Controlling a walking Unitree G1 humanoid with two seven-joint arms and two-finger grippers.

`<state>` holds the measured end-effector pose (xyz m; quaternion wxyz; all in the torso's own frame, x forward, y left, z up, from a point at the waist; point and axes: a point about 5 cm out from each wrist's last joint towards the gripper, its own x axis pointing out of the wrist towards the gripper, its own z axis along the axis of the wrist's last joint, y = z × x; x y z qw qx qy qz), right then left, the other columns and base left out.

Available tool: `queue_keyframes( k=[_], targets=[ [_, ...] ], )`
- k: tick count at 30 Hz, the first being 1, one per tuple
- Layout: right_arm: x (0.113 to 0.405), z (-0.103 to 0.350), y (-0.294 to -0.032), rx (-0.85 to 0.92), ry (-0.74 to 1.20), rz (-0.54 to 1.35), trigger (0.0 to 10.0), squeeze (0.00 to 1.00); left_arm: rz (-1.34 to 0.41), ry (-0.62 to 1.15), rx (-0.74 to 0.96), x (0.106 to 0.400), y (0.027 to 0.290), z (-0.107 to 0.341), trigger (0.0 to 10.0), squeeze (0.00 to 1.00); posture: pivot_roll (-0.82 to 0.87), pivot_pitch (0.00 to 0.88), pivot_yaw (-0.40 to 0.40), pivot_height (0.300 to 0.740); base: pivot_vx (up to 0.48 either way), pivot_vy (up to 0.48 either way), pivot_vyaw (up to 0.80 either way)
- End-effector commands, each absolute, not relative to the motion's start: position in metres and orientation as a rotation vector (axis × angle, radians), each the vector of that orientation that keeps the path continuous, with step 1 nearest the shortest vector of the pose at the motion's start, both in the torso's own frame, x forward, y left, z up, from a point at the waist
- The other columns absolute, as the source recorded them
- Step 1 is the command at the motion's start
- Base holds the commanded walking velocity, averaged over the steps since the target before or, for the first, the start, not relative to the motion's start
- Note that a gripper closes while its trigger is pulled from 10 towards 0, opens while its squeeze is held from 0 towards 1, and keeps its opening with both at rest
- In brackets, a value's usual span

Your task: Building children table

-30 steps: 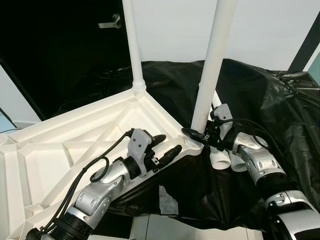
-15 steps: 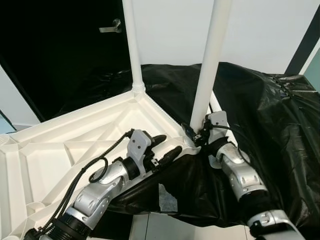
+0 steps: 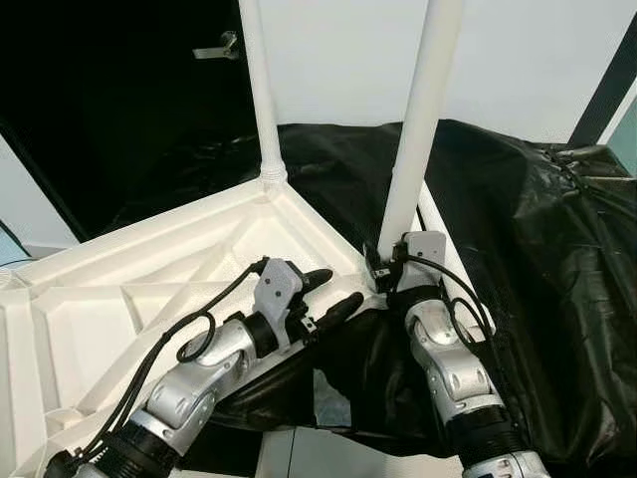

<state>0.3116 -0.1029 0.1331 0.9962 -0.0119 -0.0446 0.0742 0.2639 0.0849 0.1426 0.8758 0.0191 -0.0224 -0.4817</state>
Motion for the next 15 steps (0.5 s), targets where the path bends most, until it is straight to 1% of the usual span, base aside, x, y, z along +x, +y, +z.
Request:
queue_keyframes(
  k=[1,2,3,8,10,12,13,14,15],
  targets=[
    [0.309,0.117,-0.120,-0.029,-0.006,0.107,10.0,0.39,-1.328,-0.041,0.066,0.250,0.077,0.140,10.0,0.00,0.04,0.000,0.008,0.740,0.000,0.000,0.00],
    [0.309,0.117,-0.120,-0.029,-0.006,0.107,10.0,0.39,-1.328,-0.041,0.066,0.250,0.077,0.140,10.0,0.00,0.04,0.000,0.008,0.740,0.000,0.000,0.00],
    [0.310,0.119,-0.124,-0.024,-0.016,0.121,10.0,1.00,-1.329,-0.042,0.067,0.251,0.076,0.140,10.0,0.00,0.04,0.000,0.007,0.740,0.000,0.000,0.00],
    [0.310,0.122,-0.128,-0.028,-0.033,0.147,10.0,1.00,-1.330,-0.042,0.068,0.251,0.077,0.141,10.0,0.00,0.04,0.000,0.006,0.740,0.000,0.000,0.00],
    [0.307,0.129,-0.132,-0.040,-0.067,0.317,10.0,1.00,-1.323,-0.046,0.070,0.251,0.080,0.142,10.0,0.00,0.04,0.000,0.005,0.740,0.000,0.000,0.00],
    [0.307,0.129,-0.132,-0.040,-0.067,0.317,10.0,1.00,-1.323,-0.046,0.070,0.251,0.080,0.142,10.0,0.00,0.04,0.000,0.005,0.740,0.000,0.000,0.00],
    [0.306,0.131,-0.133,-0.048,-0.071,0.381,10.0,1.00,-1.321,-0.047,0.071,0.251,0.081,0.143,10.0,0.00,0.04,0.000,0.006,0.740,0.000,0.000,0.00],
    [0.306,0.131,-0.136,-0.057,-0.064,0.454,10.0,0.00,-1.318,-0.047,0.072,0.252,0.083,0.143,10.0,0.00,0.05,0.000,0.009,0.740,0.000,0.000,0.00],
    [0.306,0.131,-0.136,-0.057,-0.064,0.454,10.0,0.00,-1.318,-0.047,0.072,0.252,0.083,0.143,10.0,0.00,0.05,0.000,0.009,0.740,0.000,0.000,0.00]
  ],
)
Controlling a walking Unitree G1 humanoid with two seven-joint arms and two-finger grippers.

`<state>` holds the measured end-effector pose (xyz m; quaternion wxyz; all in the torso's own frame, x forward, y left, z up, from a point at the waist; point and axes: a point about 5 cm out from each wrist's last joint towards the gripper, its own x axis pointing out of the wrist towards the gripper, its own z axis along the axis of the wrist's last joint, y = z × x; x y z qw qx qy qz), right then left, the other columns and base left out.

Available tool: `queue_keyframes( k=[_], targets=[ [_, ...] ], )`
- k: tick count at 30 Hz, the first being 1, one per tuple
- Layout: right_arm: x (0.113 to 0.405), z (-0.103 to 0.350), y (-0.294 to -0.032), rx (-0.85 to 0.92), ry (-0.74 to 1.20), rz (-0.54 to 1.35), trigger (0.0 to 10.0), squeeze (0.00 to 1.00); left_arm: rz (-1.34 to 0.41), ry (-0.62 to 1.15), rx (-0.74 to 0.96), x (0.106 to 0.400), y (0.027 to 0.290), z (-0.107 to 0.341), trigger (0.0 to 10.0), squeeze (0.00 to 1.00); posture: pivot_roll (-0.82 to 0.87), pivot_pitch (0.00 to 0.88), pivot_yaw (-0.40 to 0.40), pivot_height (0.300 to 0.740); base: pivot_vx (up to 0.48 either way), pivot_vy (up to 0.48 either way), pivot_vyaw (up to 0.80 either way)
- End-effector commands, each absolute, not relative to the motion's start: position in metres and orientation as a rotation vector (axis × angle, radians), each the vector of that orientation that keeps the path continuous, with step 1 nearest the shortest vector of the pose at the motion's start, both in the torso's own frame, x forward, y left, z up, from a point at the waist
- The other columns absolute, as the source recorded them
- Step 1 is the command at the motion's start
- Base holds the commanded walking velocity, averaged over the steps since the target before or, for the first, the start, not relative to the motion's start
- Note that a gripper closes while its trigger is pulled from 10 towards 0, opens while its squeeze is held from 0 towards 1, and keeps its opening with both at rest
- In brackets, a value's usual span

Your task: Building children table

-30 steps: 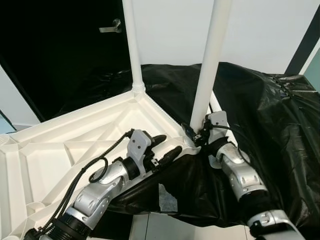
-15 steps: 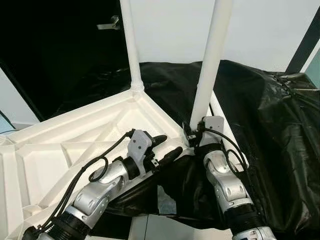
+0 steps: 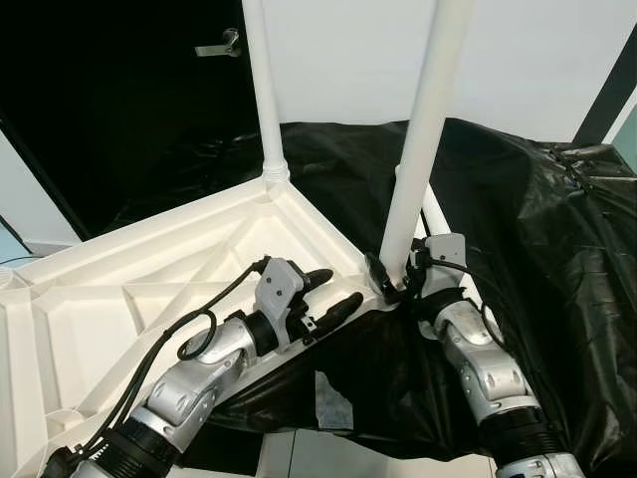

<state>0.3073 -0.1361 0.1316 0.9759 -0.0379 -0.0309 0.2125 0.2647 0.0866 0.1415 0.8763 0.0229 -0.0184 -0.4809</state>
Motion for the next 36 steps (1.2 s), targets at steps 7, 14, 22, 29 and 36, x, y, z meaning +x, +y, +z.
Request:
queue_keyframes(
  k=[7,14,22,29,36],
  targets=[
    [0.322,0.138,-0.146,-0.124,-0.030,0.674,10.0,0.00,-1.314,-0.050,0.079,0.254,0.085,0.144,10.0,0.00,0.04,0.000,0.022,0.740,0.000,0.000,0.00],
    [0.334,0.145,-0.139,-0.187,-0.012,0.808,10.0,0.00,-1.318,-0.054,0.086,0.257,0.085,0.146,10.0,0.00,0.05,0.000,0.025,0.740,0.000,0.000,0.00],
    [0.336,0.146,-0.135,-0.186,-0.003,0.884,0.0,0.00,-1.322,-0.053,0.090,0.256,0.086,0.147,10.0,0.00,0.06,0.000,0.021,0.740,0.000,0.000,0.00],
    [0.336,0.136,-0.144,-0.159,0.020,0.783,0.0,0.00,-1.318,-0.050,0.092,0.255,0.086,0.146,10.0,0.00,0.06,0.000,0.019,0.740,0.000,0.000,0.00],
    [0.331,0.125,-0.138,-0.123,0.035,0.570,10.0,0.00,-1.316,-0.050,0.091,0.256,0.085,0.146,10.0,0.00,0.05,0.000,0.017,0.740,0.000,0.000,0.00]
  ],
)
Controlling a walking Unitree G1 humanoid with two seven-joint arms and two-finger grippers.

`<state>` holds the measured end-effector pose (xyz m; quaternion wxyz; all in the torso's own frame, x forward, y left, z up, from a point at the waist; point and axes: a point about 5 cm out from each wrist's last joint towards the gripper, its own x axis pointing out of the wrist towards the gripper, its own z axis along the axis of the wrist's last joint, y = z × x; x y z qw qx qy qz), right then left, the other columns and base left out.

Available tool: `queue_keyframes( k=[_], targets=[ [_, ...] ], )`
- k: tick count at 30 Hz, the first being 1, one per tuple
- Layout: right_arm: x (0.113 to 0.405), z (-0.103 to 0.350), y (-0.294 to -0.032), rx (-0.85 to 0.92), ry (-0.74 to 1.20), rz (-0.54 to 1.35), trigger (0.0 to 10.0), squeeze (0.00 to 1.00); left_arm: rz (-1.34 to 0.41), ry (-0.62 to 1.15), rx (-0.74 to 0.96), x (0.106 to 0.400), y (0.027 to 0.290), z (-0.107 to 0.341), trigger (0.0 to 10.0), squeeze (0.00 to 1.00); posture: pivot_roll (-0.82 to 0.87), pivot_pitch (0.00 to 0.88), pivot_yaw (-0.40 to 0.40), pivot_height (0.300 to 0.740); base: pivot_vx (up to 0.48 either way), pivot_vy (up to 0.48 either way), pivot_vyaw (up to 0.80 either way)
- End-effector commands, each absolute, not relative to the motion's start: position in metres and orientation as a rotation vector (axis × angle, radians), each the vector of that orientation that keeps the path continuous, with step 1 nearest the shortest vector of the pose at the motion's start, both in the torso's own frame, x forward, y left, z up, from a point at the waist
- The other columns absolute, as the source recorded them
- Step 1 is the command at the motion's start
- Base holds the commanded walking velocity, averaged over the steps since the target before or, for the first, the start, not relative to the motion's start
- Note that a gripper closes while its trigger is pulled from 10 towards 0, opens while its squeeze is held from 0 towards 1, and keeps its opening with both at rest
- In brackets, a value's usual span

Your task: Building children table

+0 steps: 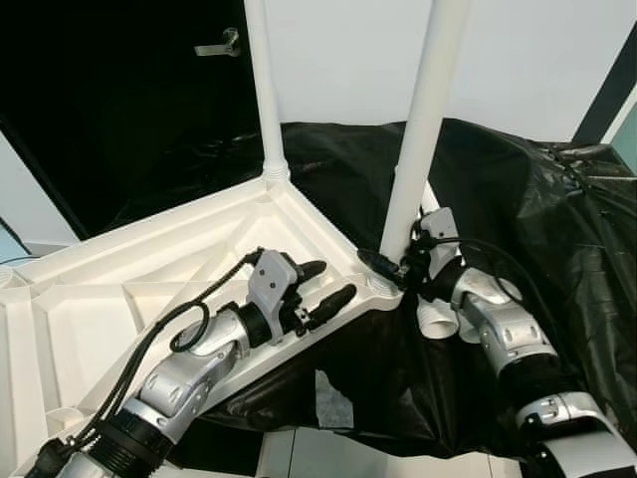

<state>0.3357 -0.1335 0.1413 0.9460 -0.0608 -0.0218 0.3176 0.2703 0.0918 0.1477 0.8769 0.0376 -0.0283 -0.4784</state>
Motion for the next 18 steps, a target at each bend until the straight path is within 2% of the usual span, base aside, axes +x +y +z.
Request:
queue_keyframes(
  k=[1,2,5,9,12,18],
  targets=[
    [0.331,0.125,-0.138,-0.123,0.035,0.570,10.0,0.00,-1.316,-0.050,0.091,0.256,0.085,0.146,10.0,0.00,0.05,0.000,0.017,0.740,0.000,0.000,0.00],
    [0.331,0.125,-0.138,-0.123,0.035,0.570,10.0,0.00,-1.316,-0.050,0.091,0.256,0.085,0.146,10.0,0.00,0.05,0.000,0.017,0.740,0.000,0.000,0.00],
    [0.326,0.116,-0.129,-0.079,0.055,0.343,10.0,0.00,-1.318,-0.052,0.092,0.256,0.084,0.146,10.0,0.00,0.05,0.000,0.019,0.740,0.000,0.000,0.00],
    [0.323,0.113,-0.128,-0.070,0.051,0.211,10.0,0.00,-1.321,-0.052,0.091,0.256,0.084,0.146,10.0,0.00,0.05,0.000,0.013,0.740,0.000,0.000,0.00],
    [0.315,0.109,-0.127,-0.040,0.040,0.029,10.0,0.00,-1.323,-0.057,0.088,0.256,0.083,0.148,10.0,0.00,0.04,0.000,0.018,0.740,0.000,0.000,0.00],
    [0.309,0.112,-0.115,0.013,0.014,0.032,10.0,0.00,-1.332,-0.059,0.088,0.257,0.082,0.148,10.0,0.00,0.04,0.000,0.026,0.740,0.000,0.000,0.00]
  ],
)
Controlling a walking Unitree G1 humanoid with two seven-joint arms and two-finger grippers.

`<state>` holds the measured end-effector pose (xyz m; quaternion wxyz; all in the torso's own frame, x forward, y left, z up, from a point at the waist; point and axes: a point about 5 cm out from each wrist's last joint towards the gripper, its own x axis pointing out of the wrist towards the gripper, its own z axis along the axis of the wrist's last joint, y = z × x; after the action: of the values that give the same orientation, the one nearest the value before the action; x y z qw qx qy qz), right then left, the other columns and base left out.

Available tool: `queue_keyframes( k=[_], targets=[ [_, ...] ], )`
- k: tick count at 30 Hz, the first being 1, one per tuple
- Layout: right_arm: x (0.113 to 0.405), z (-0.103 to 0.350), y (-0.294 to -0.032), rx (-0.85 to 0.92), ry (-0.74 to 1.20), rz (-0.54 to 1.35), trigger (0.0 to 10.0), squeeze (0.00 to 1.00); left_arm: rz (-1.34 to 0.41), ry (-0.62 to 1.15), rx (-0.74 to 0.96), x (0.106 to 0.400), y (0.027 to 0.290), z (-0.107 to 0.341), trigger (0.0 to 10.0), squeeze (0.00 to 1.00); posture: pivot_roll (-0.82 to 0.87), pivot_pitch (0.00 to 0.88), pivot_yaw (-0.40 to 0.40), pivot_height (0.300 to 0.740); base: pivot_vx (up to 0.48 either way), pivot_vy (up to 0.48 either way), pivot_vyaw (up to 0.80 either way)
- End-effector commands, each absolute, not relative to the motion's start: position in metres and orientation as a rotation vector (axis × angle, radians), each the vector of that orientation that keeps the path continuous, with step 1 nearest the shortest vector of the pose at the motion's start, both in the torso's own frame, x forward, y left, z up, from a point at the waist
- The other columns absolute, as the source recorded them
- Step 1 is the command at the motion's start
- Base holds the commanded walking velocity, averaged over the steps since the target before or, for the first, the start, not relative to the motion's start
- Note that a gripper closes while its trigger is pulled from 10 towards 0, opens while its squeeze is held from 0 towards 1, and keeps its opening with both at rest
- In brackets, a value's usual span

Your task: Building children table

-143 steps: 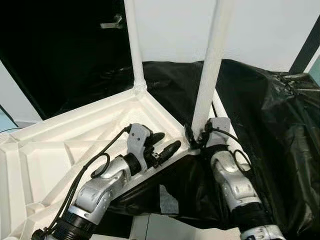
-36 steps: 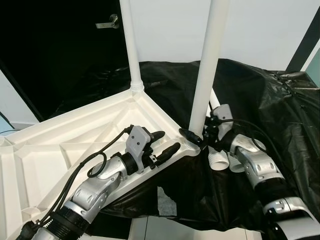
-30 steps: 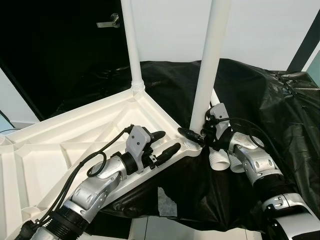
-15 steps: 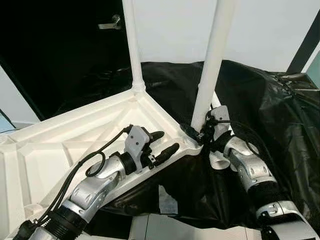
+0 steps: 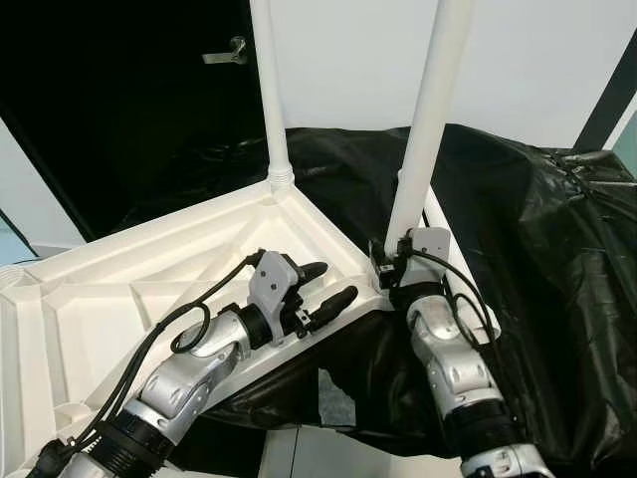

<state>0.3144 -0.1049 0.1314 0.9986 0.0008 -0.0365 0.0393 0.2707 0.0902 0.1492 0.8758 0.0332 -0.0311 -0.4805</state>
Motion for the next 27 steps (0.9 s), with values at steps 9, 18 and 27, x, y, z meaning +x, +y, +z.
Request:
queue_keyframes(
  k=[9,18,27],
  targets=[
    [0.303,0.118,-0.119,0.019,-0.024,0.045,10.0,1.00,-1.338,-0.061,0.099,0.260,0.081,0.150,10.0,0.00,0.03,0.000,0.027,0.740,0.000,0.000,0.00],
    [0.297,0.124,-0.137,0.005,-0.077,0.210,10.0,1.00,-1.335,-0.056,0.089,0.255,0.081,0.148,10.0,0.00,0.03,0.000,0.020,0.740,0.000,0.000,0.00],
    [0.309,0.137,-0.147,-0.040,-0.072,0.569,10.0,0.00,-1.330,-0.056,0.090,0.258,0.085,0.148,10.0,0.00,0.03,0.000,0.033,0.740,0.000,0.000,0.00]
  ],
)
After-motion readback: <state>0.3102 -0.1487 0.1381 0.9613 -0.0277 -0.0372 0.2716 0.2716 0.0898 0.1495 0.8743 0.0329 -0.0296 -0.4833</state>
